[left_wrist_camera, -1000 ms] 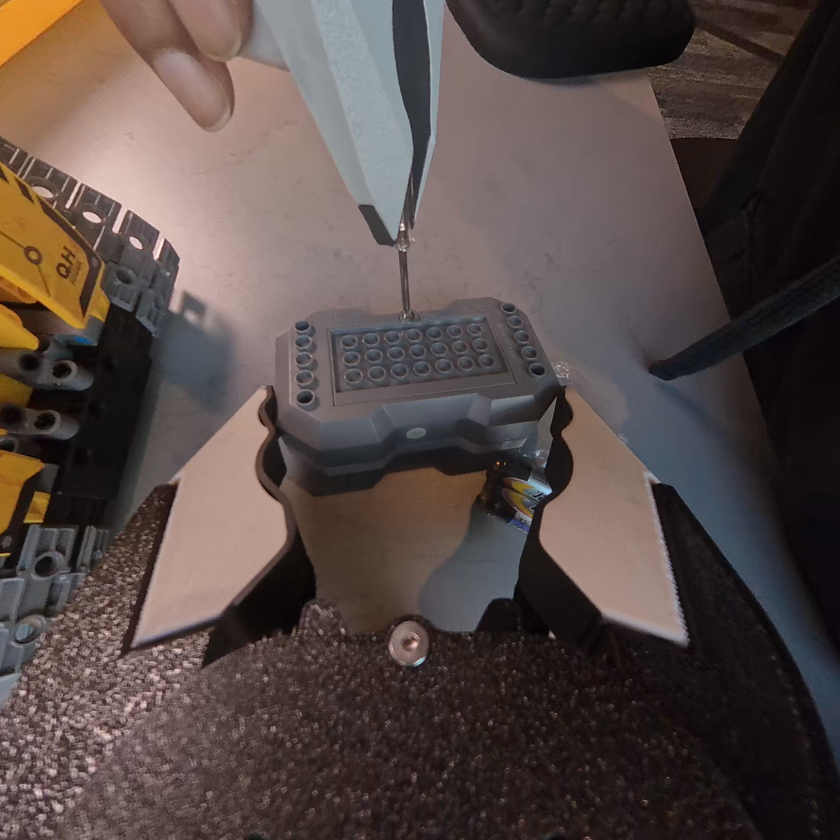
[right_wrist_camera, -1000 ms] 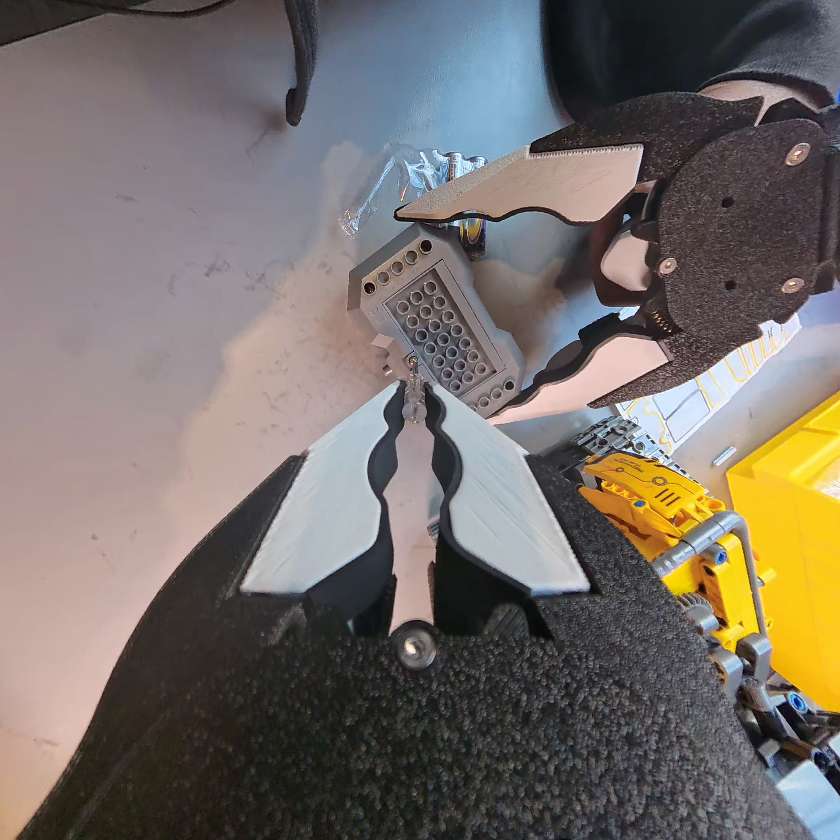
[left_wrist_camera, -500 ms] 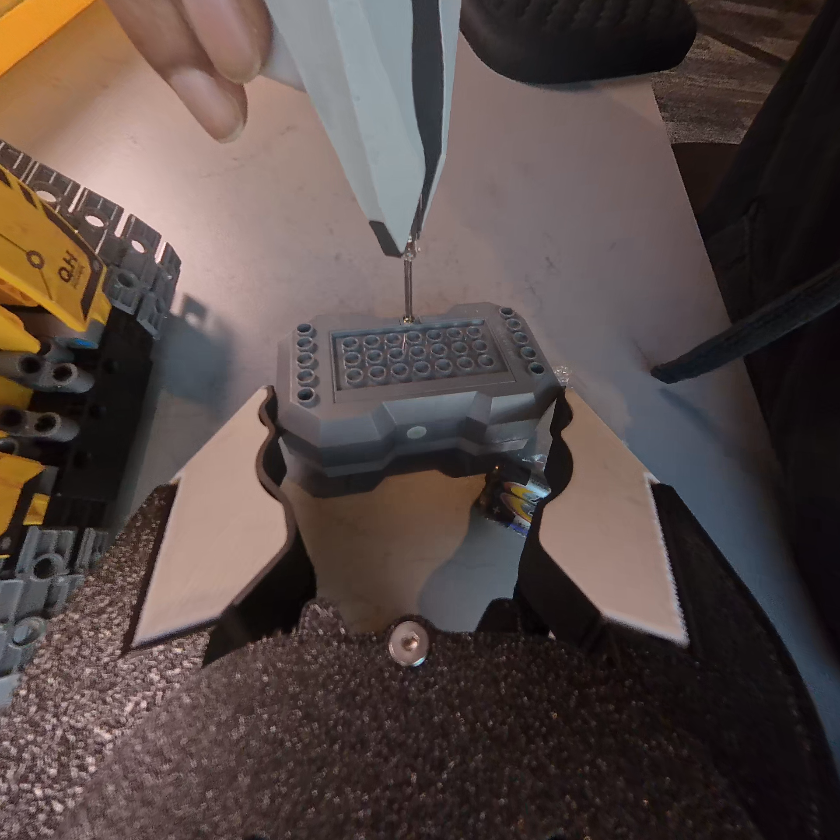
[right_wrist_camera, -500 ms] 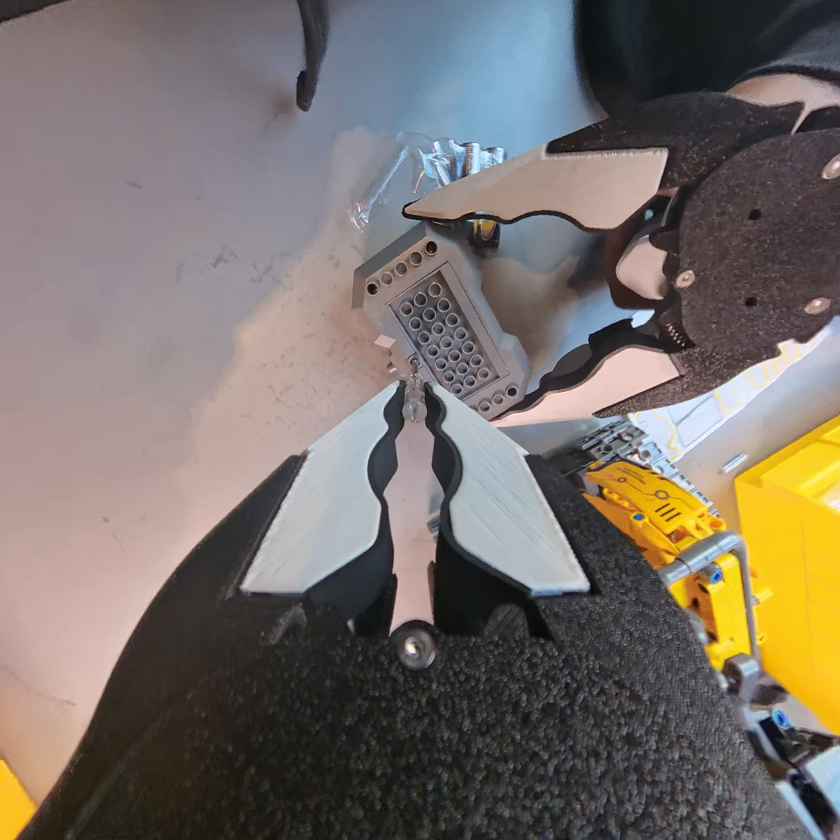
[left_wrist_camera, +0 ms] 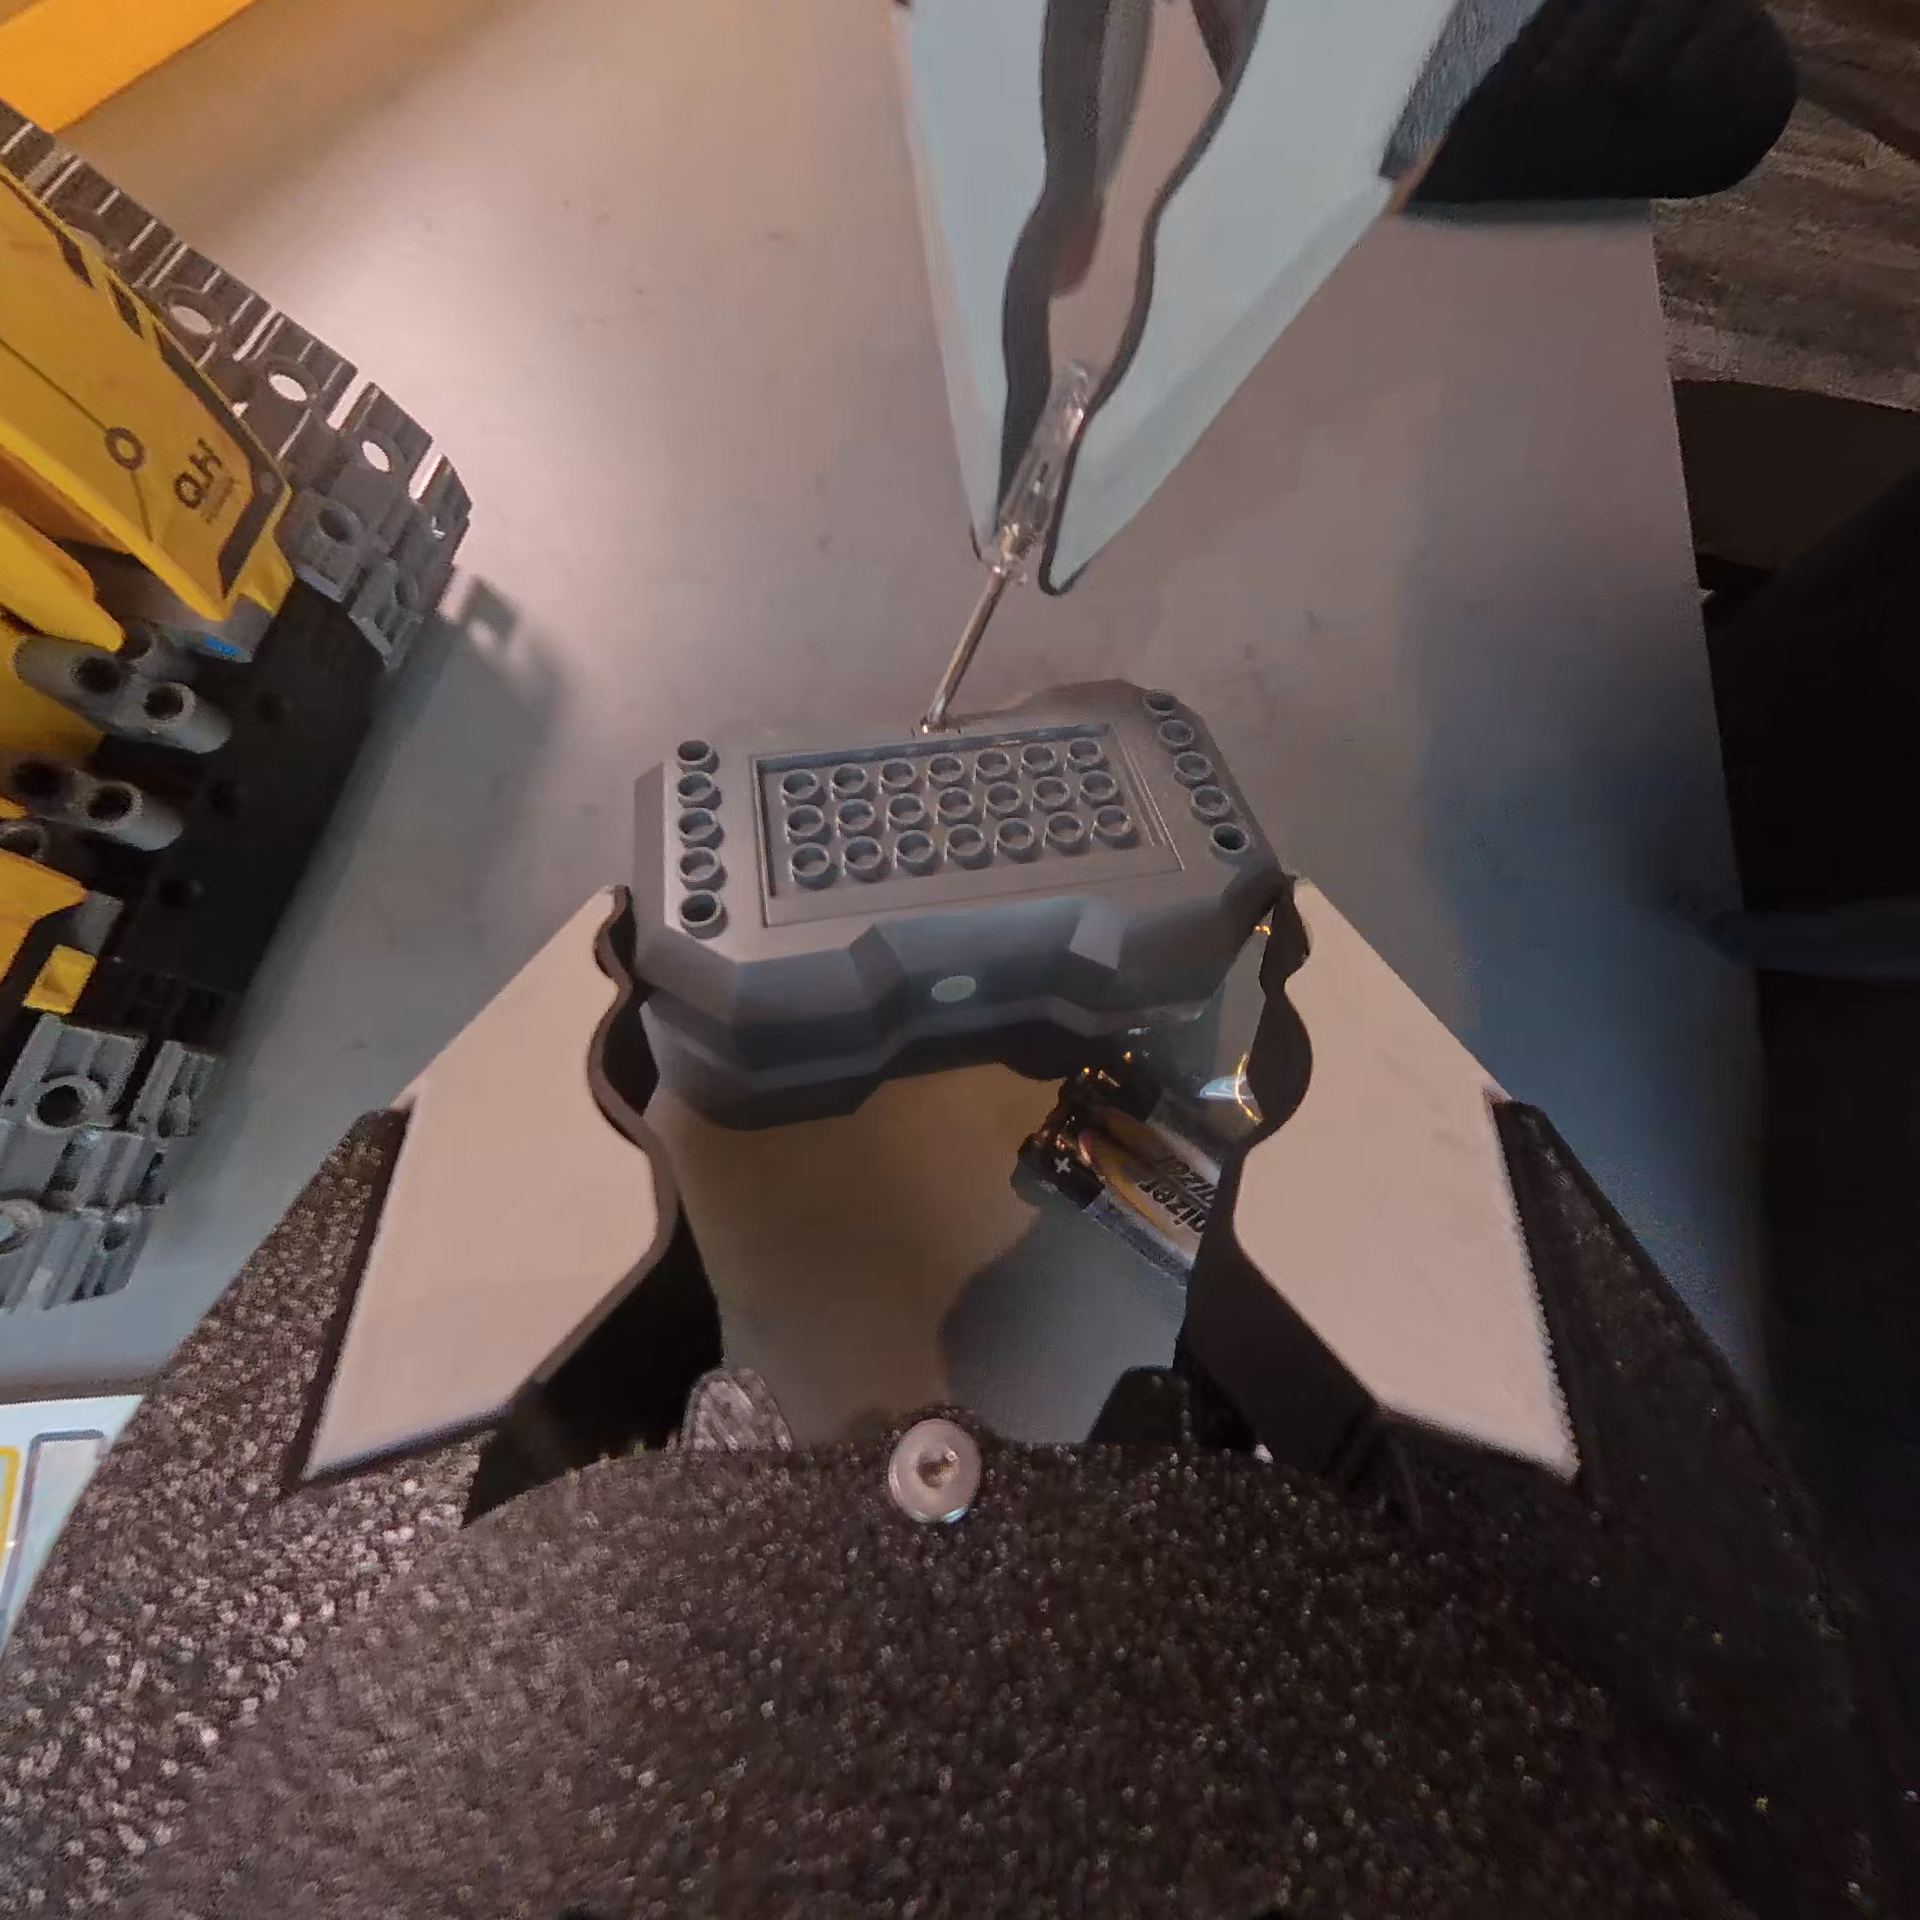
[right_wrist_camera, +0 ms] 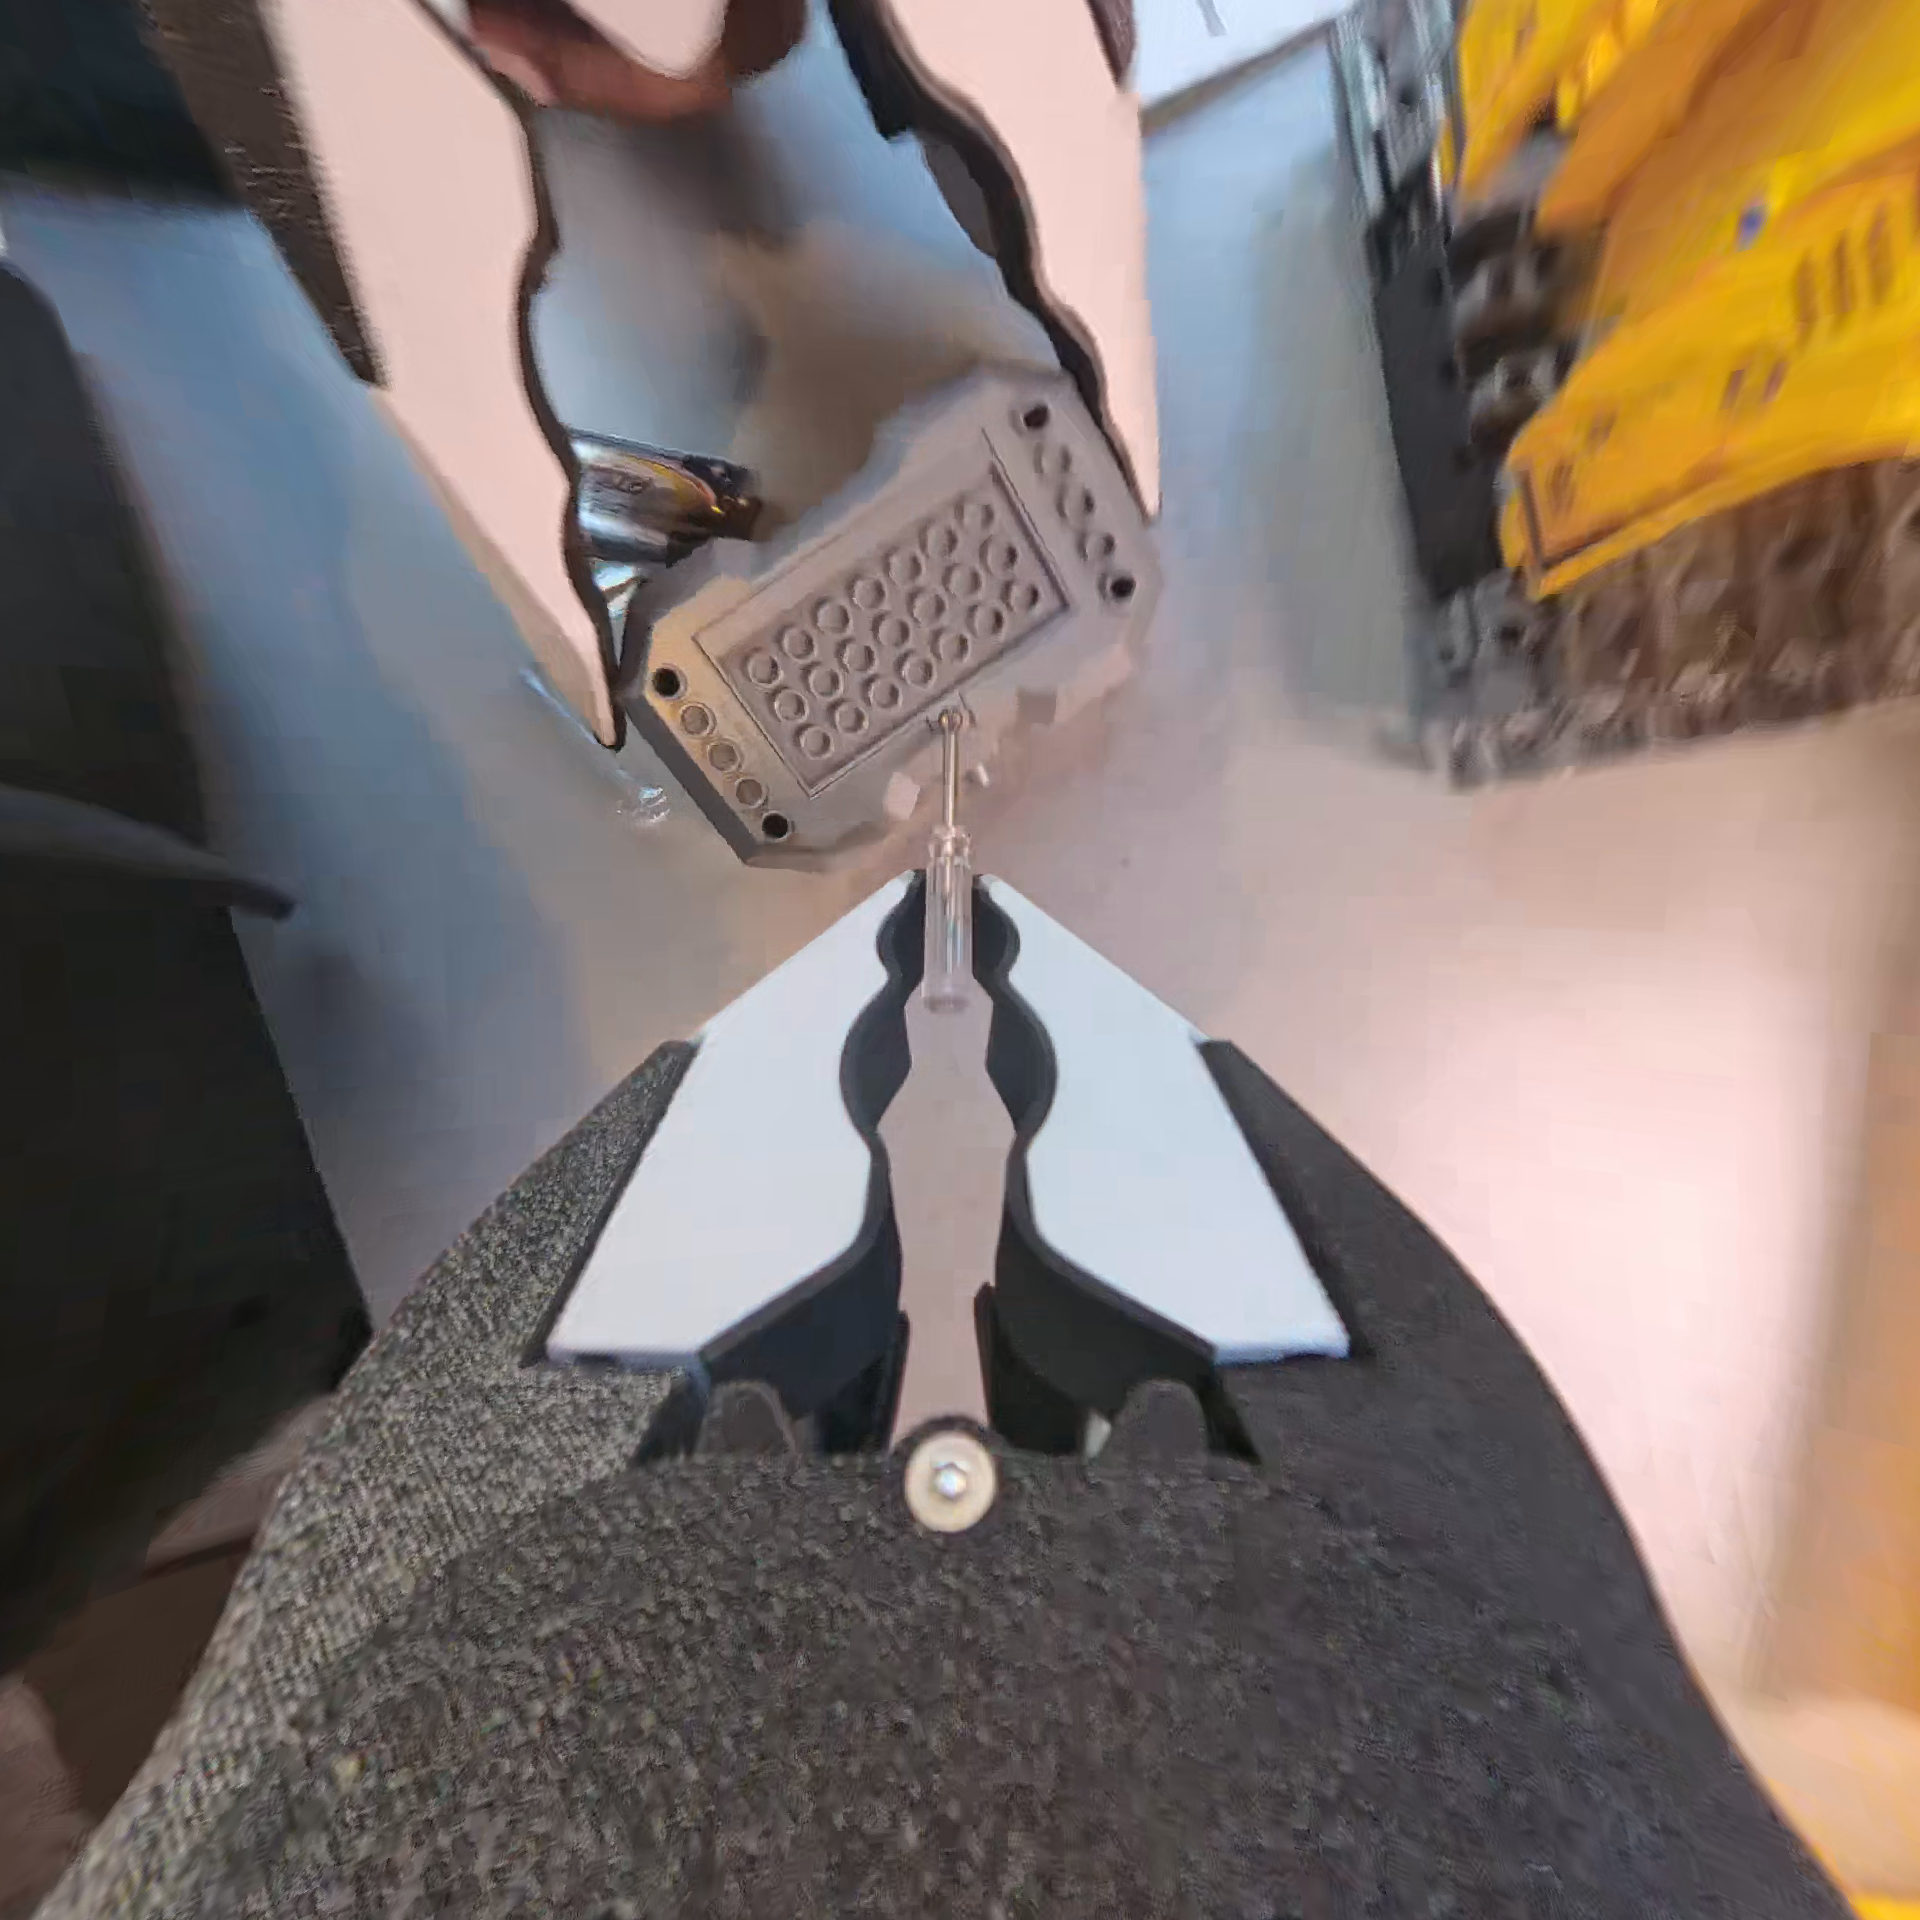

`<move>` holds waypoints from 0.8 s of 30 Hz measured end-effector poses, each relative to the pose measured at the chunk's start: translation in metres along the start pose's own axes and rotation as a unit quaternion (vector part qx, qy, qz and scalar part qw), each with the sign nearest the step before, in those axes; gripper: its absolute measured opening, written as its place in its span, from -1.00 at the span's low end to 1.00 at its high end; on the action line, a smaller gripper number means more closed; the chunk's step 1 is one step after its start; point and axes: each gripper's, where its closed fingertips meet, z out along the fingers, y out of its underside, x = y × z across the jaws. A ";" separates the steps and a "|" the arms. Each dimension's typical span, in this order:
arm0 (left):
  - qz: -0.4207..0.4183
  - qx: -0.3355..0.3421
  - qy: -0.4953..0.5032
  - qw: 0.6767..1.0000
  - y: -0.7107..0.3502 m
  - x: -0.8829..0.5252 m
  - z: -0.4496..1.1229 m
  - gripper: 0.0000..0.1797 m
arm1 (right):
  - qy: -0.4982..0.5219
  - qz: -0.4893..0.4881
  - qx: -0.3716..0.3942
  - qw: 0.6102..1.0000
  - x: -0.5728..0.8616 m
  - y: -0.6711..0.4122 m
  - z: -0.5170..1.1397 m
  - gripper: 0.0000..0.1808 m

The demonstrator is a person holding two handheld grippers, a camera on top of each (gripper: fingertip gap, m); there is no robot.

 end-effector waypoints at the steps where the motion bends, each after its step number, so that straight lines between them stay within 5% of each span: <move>1: -0.005 0.000 -0.006 1.000 0.000 0.000 0.001 0.30 | 0.003 0.057 0.006 0.998 -0.004 0.006 0.005 -0.92; 3: -0.015 -0.002 -0.016 1.000 -0.001 -0.002 0.001 0.30 | -0.001 0.169 0.053 0.984 -0.009 0.003 0.007 -0.93; 8: -0.014 0.003 -0.014 1.000 -0.002 0.004 0.003 0.31 | -0.002 0.239 0.059 0.969 -0.010 -0.006 -0.001 -0.93; 12: -0.012 0.008 0.003 1.000 -0.001 0.007 0.000 0.29 | -0.001 0.222 0.059 0.973 -0.014 -0.004 -0.005 -0.93; 16: -0.006 0.050 0.012 0.999 -0.014 0.003 -0.017 0.19 | 0.011 0.087 0.060 0.994 -0.025 -0.016 -0.009 -0.93; 24: 0.090 0.141 0.014 0.986 -0.041 0.019 -0.044 -0.84 | 0.053 -0.111 0.075 0.990 -0.028 -0.047 -0.018 -0.92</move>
